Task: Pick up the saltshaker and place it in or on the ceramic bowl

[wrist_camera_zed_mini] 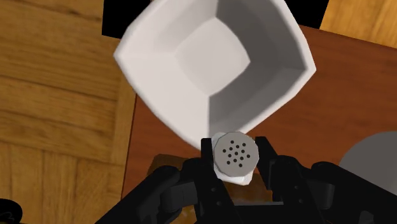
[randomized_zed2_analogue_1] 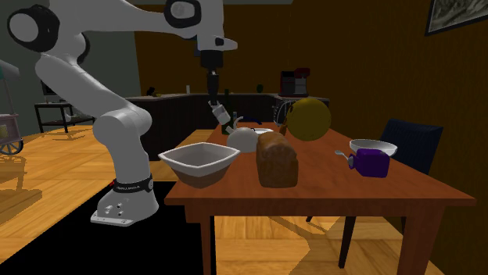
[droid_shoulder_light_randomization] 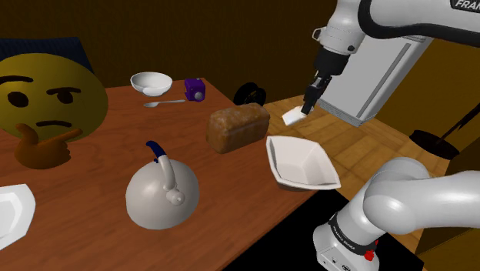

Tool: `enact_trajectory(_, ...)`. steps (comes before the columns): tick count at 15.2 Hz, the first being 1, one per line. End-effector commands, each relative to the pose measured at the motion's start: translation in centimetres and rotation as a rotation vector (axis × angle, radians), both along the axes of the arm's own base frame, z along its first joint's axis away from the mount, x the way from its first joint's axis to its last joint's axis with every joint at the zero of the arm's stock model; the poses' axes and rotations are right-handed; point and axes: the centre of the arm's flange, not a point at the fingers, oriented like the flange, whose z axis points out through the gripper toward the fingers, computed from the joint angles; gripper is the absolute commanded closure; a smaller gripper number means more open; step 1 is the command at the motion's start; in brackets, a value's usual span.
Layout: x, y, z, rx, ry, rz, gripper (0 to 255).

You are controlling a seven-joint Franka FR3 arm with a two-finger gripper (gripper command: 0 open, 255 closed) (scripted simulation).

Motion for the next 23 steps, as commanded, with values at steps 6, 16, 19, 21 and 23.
enact_trajectory(6,-5.8,-1.8,0.5,0.0,0.002,0.0,255)
enact_trajectory(16,-5.8,-1.8,-4.8,0.0,0.002,0.0,255)
enact_trajectory(19,-5.8,-1.8,-6.4,0.0,0.002,0.0,255)
enact_trajectory(21,-5.8,-1.8,-7.4,0.0,0.002,0.0,255)
enact_trajectory(23,-5.8,-1.8,-8.5,0.0,0.002,0.0,255)
